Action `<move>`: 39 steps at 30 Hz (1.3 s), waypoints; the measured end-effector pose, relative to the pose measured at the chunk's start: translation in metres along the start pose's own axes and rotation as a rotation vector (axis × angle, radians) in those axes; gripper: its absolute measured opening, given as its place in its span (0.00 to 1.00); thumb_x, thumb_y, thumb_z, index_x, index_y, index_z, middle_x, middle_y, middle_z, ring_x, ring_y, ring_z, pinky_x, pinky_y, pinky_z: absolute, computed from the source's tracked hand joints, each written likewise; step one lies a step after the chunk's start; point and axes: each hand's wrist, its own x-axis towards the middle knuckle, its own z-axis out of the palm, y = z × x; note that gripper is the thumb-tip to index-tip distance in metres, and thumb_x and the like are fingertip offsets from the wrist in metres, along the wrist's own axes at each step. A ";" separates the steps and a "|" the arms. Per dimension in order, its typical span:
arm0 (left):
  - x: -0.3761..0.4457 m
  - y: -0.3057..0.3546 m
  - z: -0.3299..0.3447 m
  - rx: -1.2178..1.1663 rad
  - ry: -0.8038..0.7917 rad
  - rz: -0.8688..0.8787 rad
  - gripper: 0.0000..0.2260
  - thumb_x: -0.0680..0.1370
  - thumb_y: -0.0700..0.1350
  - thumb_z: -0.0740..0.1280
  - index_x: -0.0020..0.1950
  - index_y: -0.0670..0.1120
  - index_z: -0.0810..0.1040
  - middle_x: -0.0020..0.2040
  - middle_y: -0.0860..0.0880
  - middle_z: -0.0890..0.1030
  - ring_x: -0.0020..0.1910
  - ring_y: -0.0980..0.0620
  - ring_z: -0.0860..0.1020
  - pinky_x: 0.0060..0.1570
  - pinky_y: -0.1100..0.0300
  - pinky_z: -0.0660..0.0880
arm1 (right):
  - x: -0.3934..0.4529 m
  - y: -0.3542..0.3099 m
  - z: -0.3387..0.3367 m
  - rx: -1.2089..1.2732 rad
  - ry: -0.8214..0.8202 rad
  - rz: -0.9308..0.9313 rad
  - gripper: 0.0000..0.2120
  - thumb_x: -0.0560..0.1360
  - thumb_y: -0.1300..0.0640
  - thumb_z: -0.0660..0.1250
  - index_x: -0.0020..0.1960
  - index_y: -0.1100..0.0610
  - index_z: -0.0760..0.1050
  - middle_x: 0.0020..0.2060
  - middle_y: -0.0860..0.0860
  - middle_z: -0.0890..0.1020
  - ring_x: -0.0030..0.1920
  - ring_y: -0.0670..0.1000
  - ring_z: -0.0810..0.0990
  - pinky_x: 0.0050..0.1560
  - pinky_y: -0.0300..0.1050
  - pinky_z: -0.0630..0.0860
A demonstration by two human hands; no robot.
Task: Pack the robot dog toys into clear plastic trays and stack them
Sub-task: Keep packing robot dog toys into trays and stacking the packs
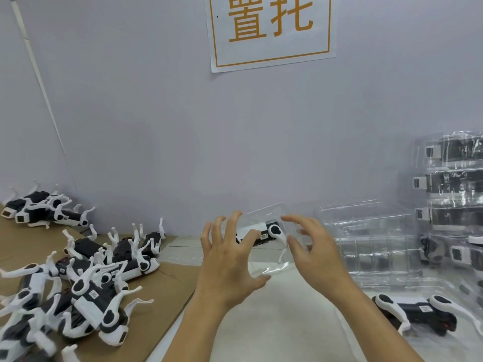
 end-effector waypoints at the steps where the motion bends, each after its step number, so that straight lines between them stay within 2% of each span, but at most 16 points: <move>1: 0.000 0.001 -0.001 0.000 0.024 -0.003 0.31 0.62 0.64 0.76 0.61 0.55 0.76 0.75 0.44 0.64 0.73 0.37 0.62 0.73 0.36 0.56 | 0.000 -0.001 0.000 0.010 0.011 -0.018 0.20 0.78 0.63 0.66 0.61 0.39 0.75 0.57 0.34 0.74 0.59 0.29 0.70 0.55 0.29 0.69; 4: 0.000 0.002 -0.002 -0.003 0.087 -0.003 0.31 0.60 0.62 0.79 0.59 0.54 0.77 0.73 0.42 0.68 0.71 0.35 0.66 0.71 0.34 0.60 | 0.001 -0.003 0.000 0.018 0.034 -0.054 0.21 0.78 0.63 0.66 0.62 0.40 0.75 0.57 0.33 0.74 0.60 0.30 0.70 0.55 0.29 0.69; 11: 0.001 0.003 -0.003 -0.003 0.142 0.000 0.30 0.60 0.60 0.79 0.59 0.54 0.76 0.73 0.43 0.67 0.71 0.35 0.66 0.71 0.34 0.59 | 0.002 -0.003 0.001 0.002 0.079 -0.097 0.21 0.77 0.63 0.67 0.61 0.40 0.76 0.57 0.34 0.75 0.59 0.32 0.72 0.53 0.22 0.67; 17: 0.002 0.004 -0.002 0.000 0.185 0.008 0.30 0.61 0.60 0.79 0.60 0.54 0.77 0.73 0.43 0.67 0.70 0.34 0.67 0.71 0.34 0.61 | 0.003 -0.005 0.000 0.001 0.086 -0.107 0.22 0.77 0.63 0.67 0.61 0.38 0.75 0.57 0.34 0.74 0.59 0.34 0.72 0.53 0.22 0.67; 20: 0.002 0.004 -0.001 -0.056 0.163 -0.020 0.30 0.63 0.64 0.74 0.63 0.56 0.76 0.75 0.44 0.65 0.72 0.36 0.64 0.72 0.35 0.58 | 0.002 -0.008 -0.001 0.027 0.096 -0.109 0.20 0.79 0.60 0.66 0.62 0.37 0.75 0.57 0.35 0.76 0.59 0.35 0.73 0.53 0.26 0.68; 22: 0.001 0.003 -0.001 -0.197 0.128 -0.119 0.31 0.64 0.69 0.68 0.64 0.59 0.74 0.76 0.48 0.62 0.75 0.41 0.59 0.74 0.40 0.55 | 0.002 -0.011 -0.003 0.102 0.138 -0.092 0.16 0.79 0.55 0.65 0.63 0.39 0.75 0.58 0.37 0.77 0.59 0.38 0.75 0.52 0.30 0.71; 24: 0.000 0.002 -0.002 -0.434 0.105 -0.253 0.31 0.62 0.72 0.66 0.61 0.62 0.73 0.76 0.54 0.62 0.75 0.49 0.57 0.75 0.47 0.52 | 0.003 -0.016 -0.005 0.193 0.216 -0.068 0.15 0.78 0.51 0.61 0.63 0.40 0.75 0.57 0.40 0.79 0.58 0.40 0.76 0.49 0.27 0.71; 25: 0.001 0.000 -0.001 -0.561 0.104 -0.323 0.30 0.60 0.73 0.66 0.59 0.64 0.73 0.75 0.55 0.64 0.74 0.52 0.59 0.75 0.48 0.54 | 0.004 -0.017 -0.006 0.227 0.249 -0.050 0.15 0.78 0.50 0.60 0.62 0.40 0.75 0.56 0.41 0.79 0.57 0.40 0.77 0.48 0.26 0.71; 27: 0.003 -0.002 -0.005 -0.832 0.129 -0.453 0.29 0.59 0.71 0.71 0.57 0.62 0.76 0.69 0.55 0.73 0.70 0.53 0.68 0.70 0.50 0.66 | 0.005 -0.017 -0.008 0.278 0.279 -0.003 0.13 0.80 0.52 0.60 0.60 0.40 0.76 0.54 0.42 0.79 0.55 0.41 0.78 0.47 0.28 0.71; 28: 0.003 -0.003 -0.007 -0.981 0.140 -0.508 0.29 0.60 0.69 0.75 0.57 0.59 0.77 0.62 0.55 0.79 0.64 0.54 0.74 0.64 0.55 0.72 | 0.006 -0.015 -0.009 0.290 0.279 0.021 0.13 0.81 0.55 0.60 0.60 0.40 0.76 0.53 0.43 0.80 0.54 0.43 0.78 0.47 0.31 0.71; 30: 0.004 -0.005 -0.012 -1.236 0.131 -0.594 0.27 0.62 0.64 0.79 0.56 0.55 0.80 0.53 0.56 0.84 0.55 0.59 0.81 0.54 0.63 0.76 | 0.006 -0.012 -0.008 0.288 0.267 0.068 0.14 0.82 0.59 0.60 0.58 0.42 0.77 0.52 0.44 0.80 0.54 0.46 0.79 0.48 0.36 0.72; 33: 0.004 -0.010 -0.015 -1.549 0.072 -0.678 0.20 0.68 0.61 0.75 0.54 0.51 0.85 0.52 0.50 0.86 0.54 0.50 0.83 0.58 0.51 0.75 | 0.005 -0.014 -0.004 0.238 0.235 0.090 0.15 0.81 0.61 0.62 0.55 0.42 0.77 0.49 0.43 0.81 0.50 0.44 0.79 0.43 0.33 0.74; 35: 0.001 -0.012 -0.017 -1.761 0.057 -0.731 0.17 0.68 0.63 0.72 0.49 0.53 0.87 0.40 0.48 0.85 0.43 0.46 0.84 0.51 0.51 0.77 | 0.003 -0.018 0.002 0.184 0.224 0.050 0.14 0.80 0.62 0.64 0.55 0.44 0.79 0.47 0.44 0.82 0.48 0.42 0.79 0.41 0.32 0.73; 36: -0.001 -0.013 -0.017 -1.838 0.074 -0.775 0.19 0.68 0.64 0.72 0.49 0.52 0.87 0.38 0.47 0.84 0.40 0.45 0.83 0.50 0.50 0.77 | 0.002 -0.022 0.006 0.161 0.218 0.018 0.13 0.79 0.62 0.65 0.55 0.45 0.79 0.46 0.43 0.82 0.47 0.42 0.79 0.40 0.31 0.73; 37: -0.002 -0.017 -0.015 -1.888 0.093 -0.820 0.21 0.69 0.64 0.72 0.51 0.51 0.87 0.42 0.45 0.85 0.42 0.43 0.83 0.53 0.47 0.77 | 0.001 -0.026 0.009 0.139 0.210 -0.019 0.13 0.78 0.62 0.66 0.54 0.46 0.80 0.45 0.43 0.82 0.46 0.42 0.79 0.39 0.32 0.72; 39: -0.004 -0.020 -0.014 -1.963 0.080 -0.845 0.27 0.71 0.65 0.70 0.61 0.47 0.83 0.56 0.40 0.84 0.51 0.37 0.83 0.62 0.38 0.74 | -0.003 -0.035 0.016 0.069 0.179 -0.125 0.11 0.77 0.62 0.69 0.54 0.47 0.80 0.45 0.41 0.81 0.46 0.42 0.79 0.40 0.31 0.71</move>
